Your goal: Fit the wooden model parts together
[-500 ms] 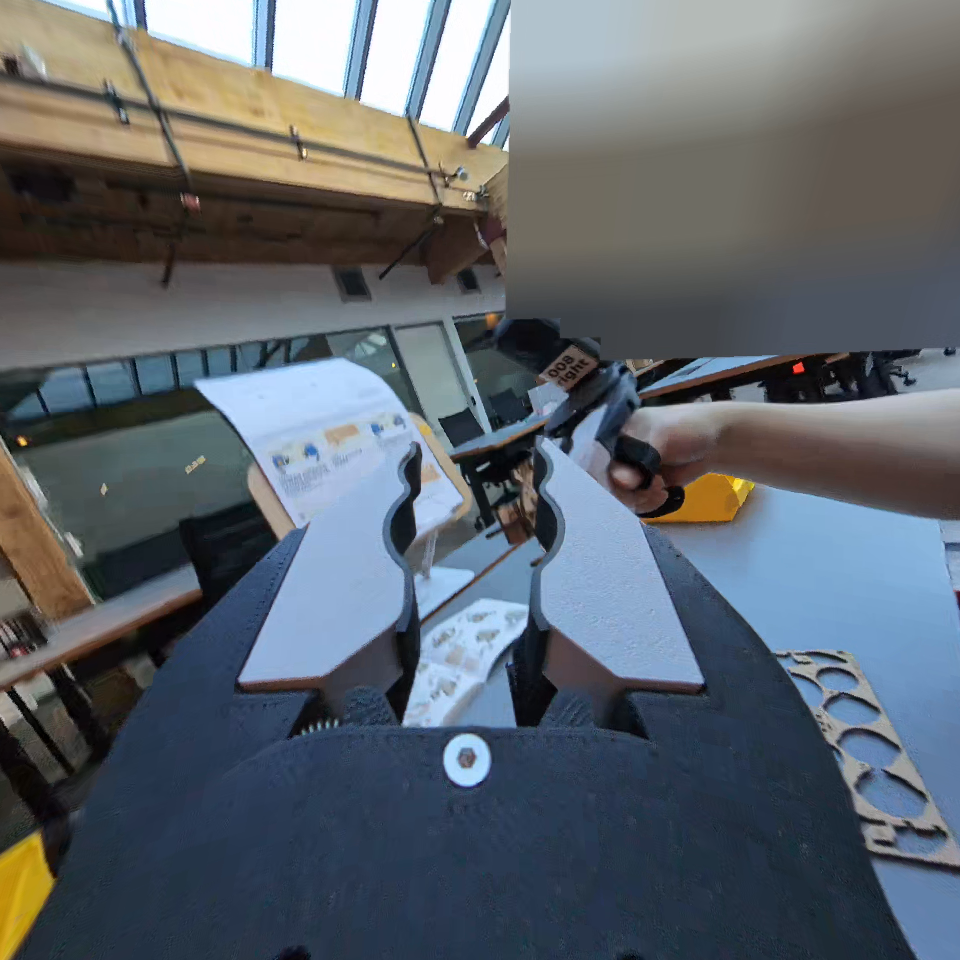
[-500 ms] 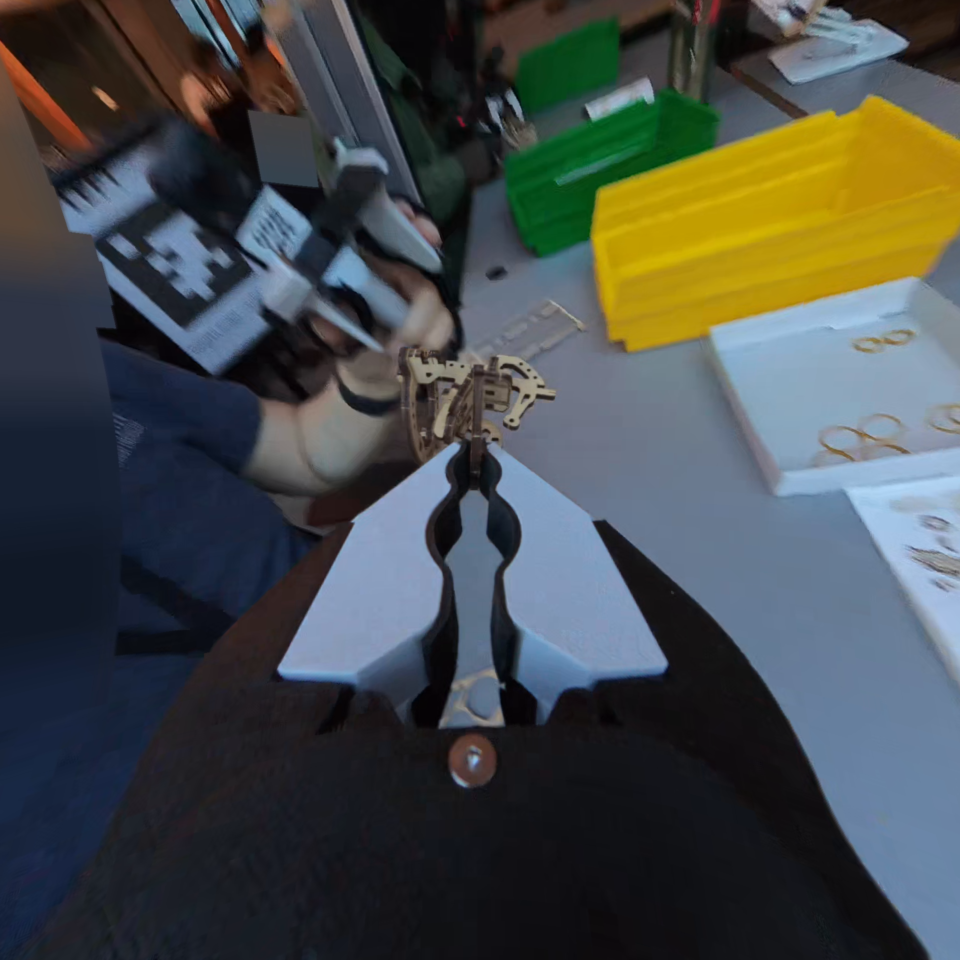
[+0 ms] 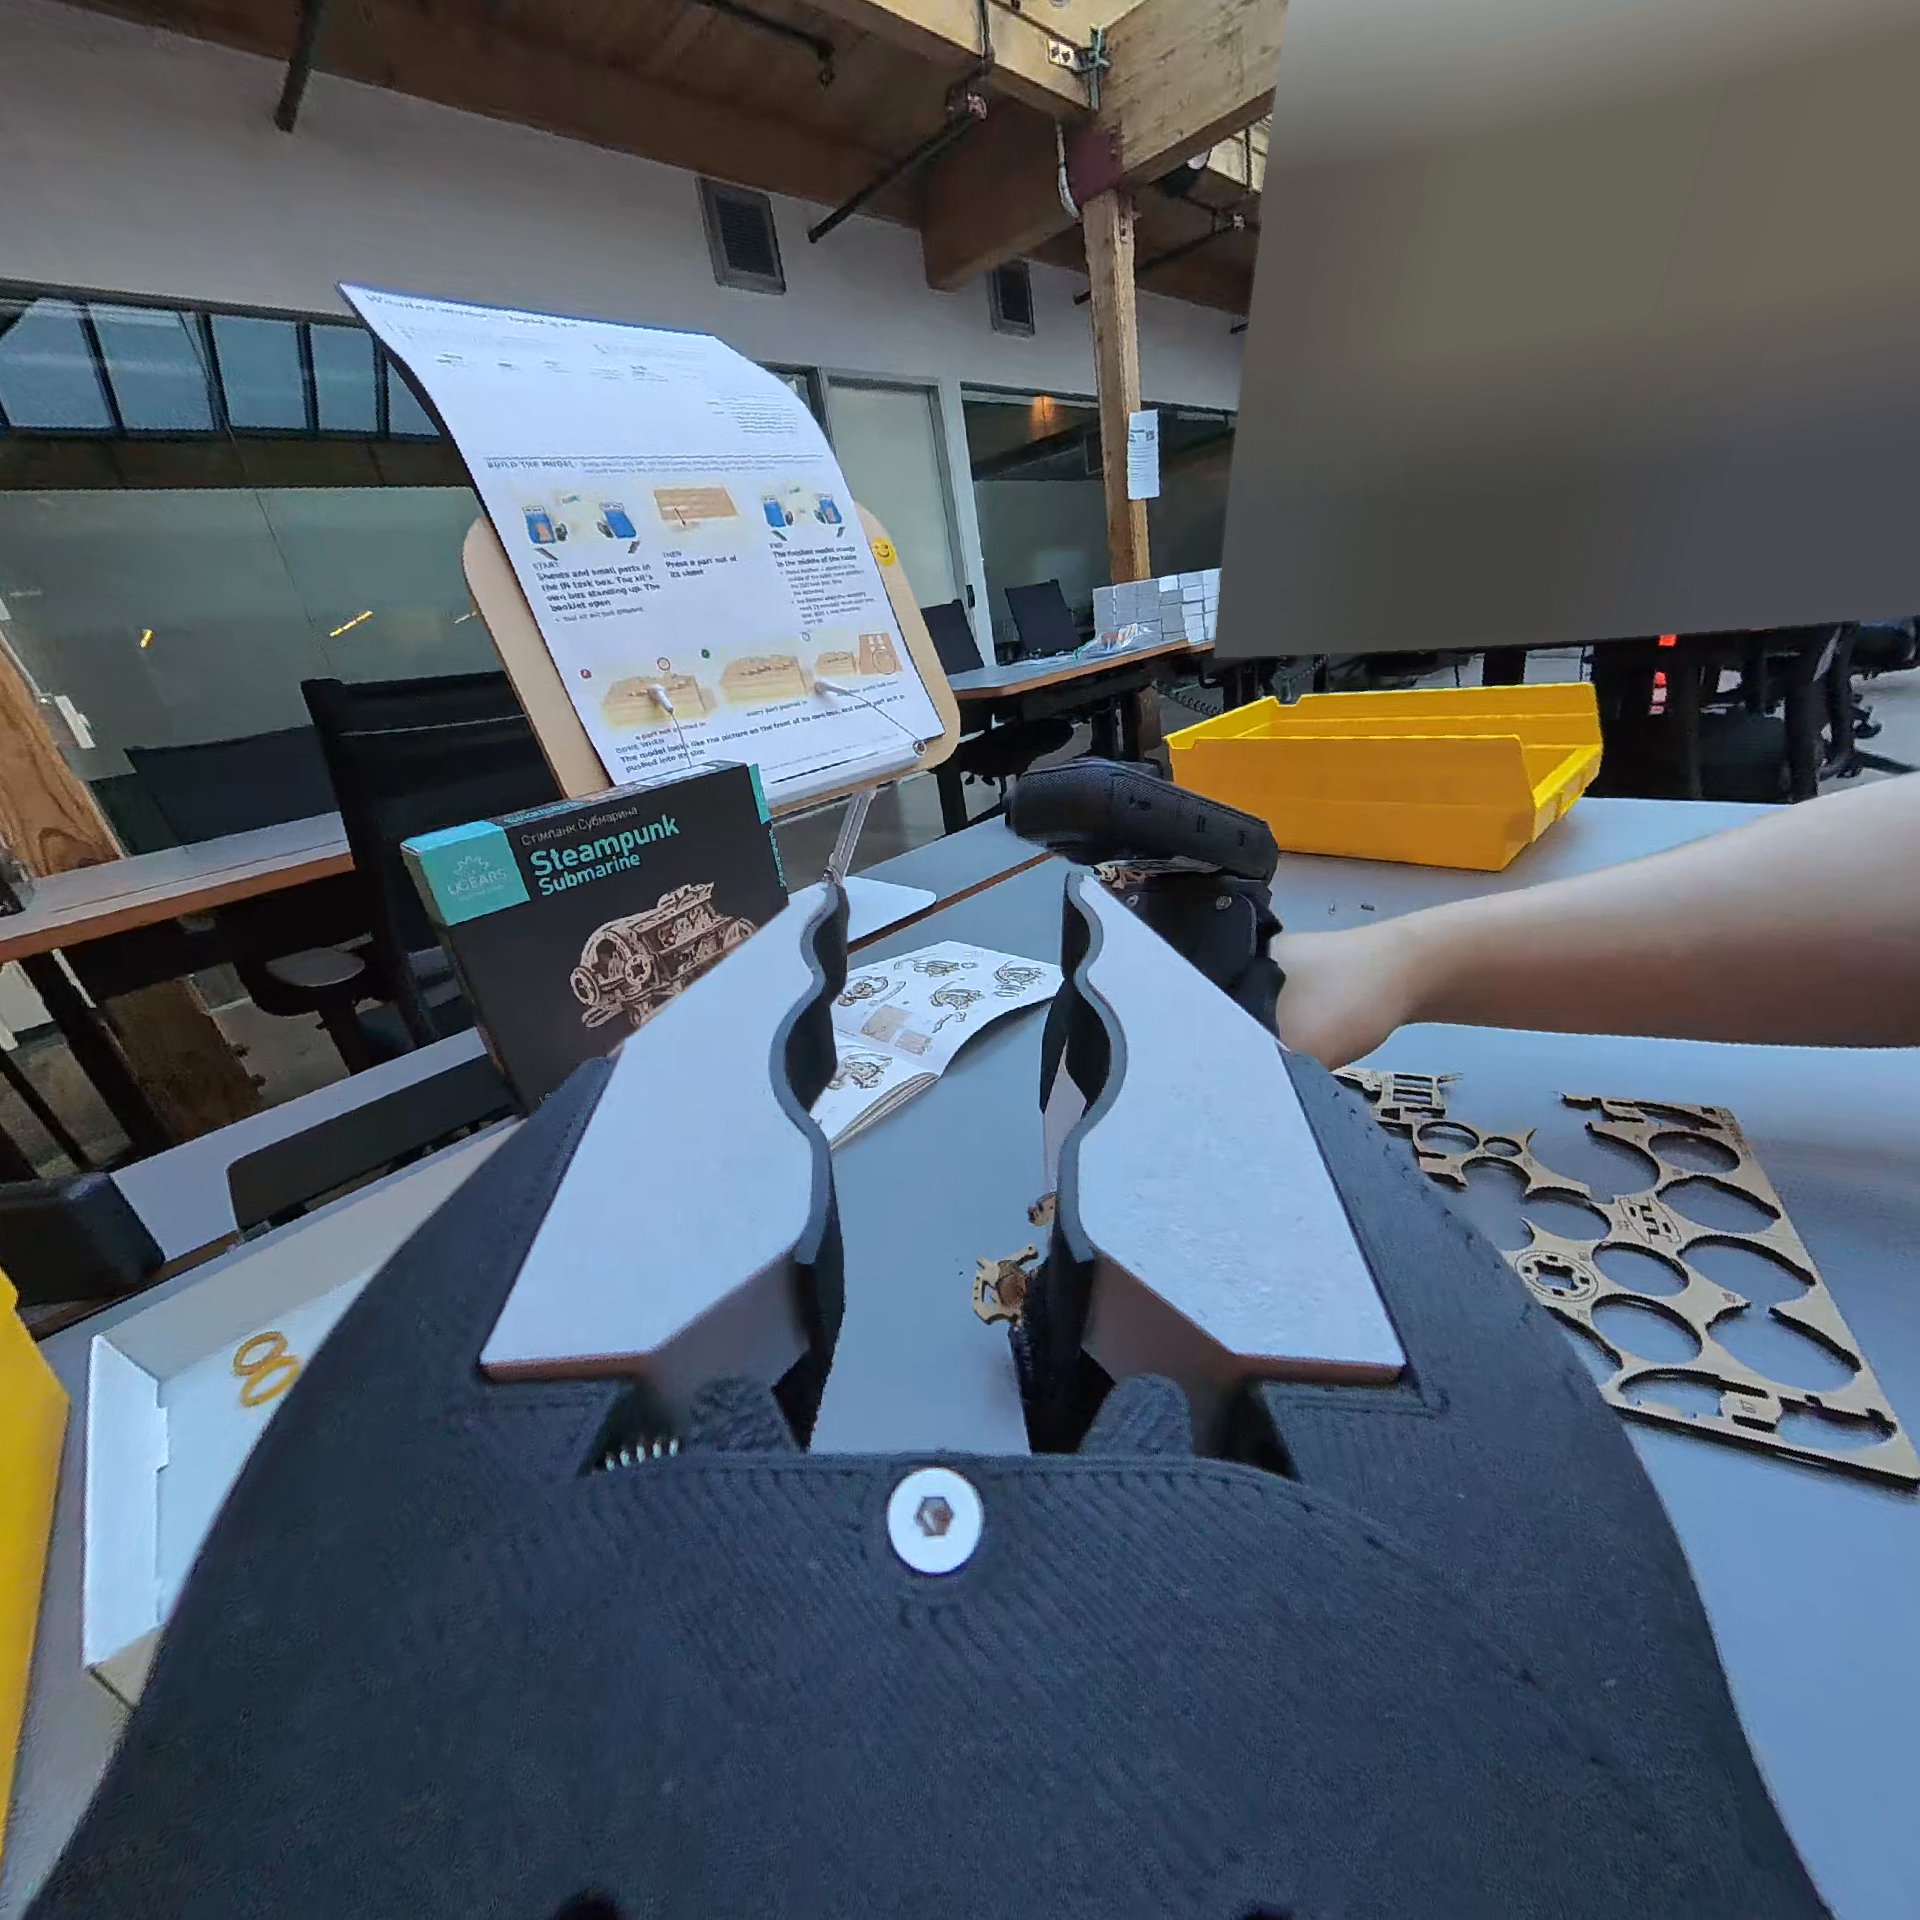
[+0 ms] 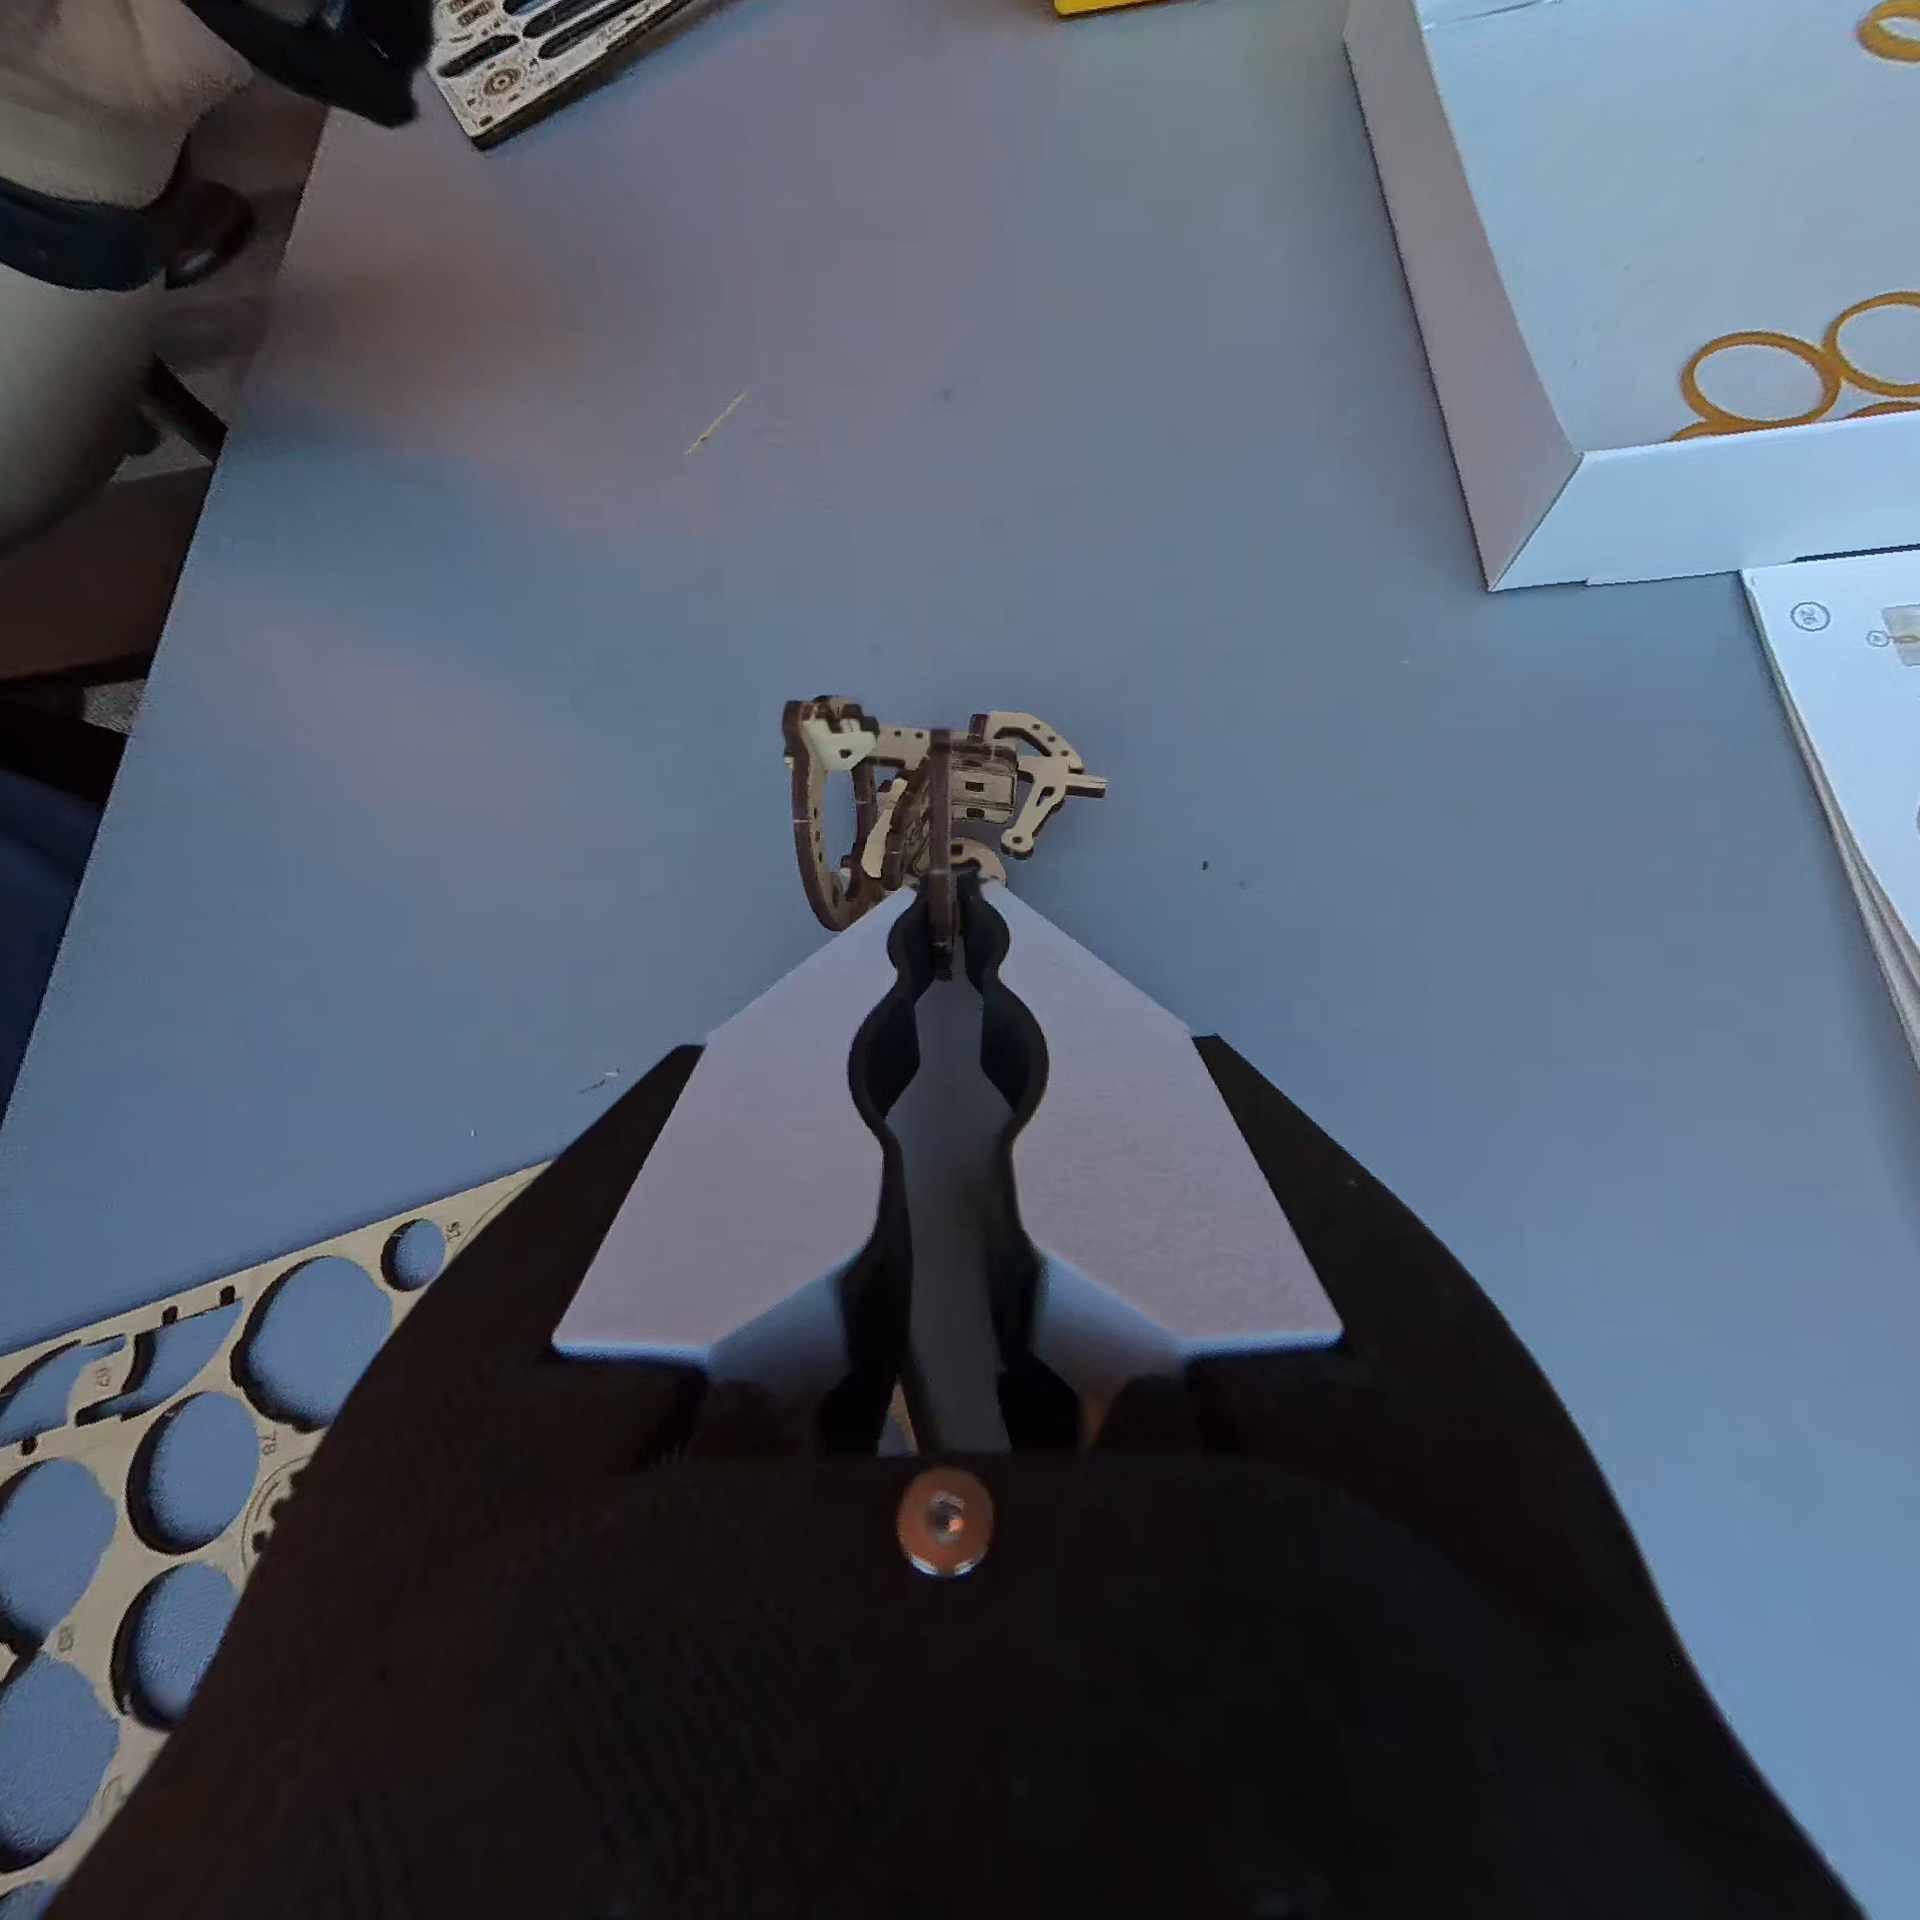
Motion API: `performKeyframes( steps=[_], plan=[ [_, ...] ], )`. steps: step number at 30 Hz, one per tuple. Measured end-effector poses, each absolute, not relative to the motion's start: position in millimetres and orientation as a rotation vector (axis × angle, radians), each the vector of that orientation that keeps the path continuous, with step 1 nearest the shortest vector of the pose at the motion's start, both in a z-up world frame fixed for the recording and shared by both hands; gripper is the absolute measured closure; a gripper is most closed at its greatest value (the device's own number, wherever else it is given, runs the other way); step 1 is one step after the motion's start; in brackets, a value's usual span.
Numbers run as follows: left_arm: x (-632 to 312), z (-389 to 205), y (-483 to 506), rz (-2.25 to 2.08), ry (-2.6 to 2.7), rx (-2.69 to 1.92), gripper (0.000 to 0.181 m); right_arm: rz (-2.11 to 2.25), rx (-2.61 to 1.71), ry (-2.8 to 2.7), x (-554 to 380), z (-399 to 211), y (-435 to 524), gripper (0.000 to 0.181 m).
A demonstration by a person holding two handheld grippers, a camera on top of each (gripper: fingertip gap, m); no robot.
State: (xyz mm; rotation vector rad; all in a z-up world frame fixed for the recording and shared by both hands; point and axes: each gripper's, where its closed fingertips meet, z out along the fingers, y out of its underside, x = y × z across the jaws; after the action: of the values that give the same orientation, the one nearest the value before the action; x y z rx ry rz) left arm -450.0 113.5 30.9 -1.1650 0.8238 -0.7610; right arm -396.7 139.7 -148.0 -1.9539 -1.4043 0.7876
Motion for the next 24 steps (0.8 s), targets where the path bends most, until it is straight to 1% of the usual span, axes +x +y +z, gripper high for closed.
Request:
performKeyframes(
  steps=[2,4,10,19,20,22,24],
  plan=[
    [-451,28,116,-0.775,0.816,-1.164,0.141,0.774,-1.945,-1.429,-395,-151,139,0.169],
    [-453,28,119,-0.786,0.794,-1.160,0.141,0.748,-1.935,-1.443,-391,-151,139,0.165],
    [-461,28,119,-0.799,0.761,-1.136,0.143,0.842,-1.897,-1.364,-387,-139,138,0.167],
    [-468,26,117,-0.806,0.746,-1.130,0.143,0.844,-1.957,-1.397,-394,-154,135,0.166],
    [-469,26,117,-0.799,0.749,-1.131,0.143,0.835,-1.965,-1.389,-394,-154,137,0.167],
    [-470,26,117,-0.794,0.749,-1.130,0.143,0.828,-1.949,-1.410,-395,-155,135,0.178],
    [-472,26,117,-0.798,0.744,-1.131,0.143,0.813,-1.951,-1.409,-395,-155,135,0.175]
  ],
)
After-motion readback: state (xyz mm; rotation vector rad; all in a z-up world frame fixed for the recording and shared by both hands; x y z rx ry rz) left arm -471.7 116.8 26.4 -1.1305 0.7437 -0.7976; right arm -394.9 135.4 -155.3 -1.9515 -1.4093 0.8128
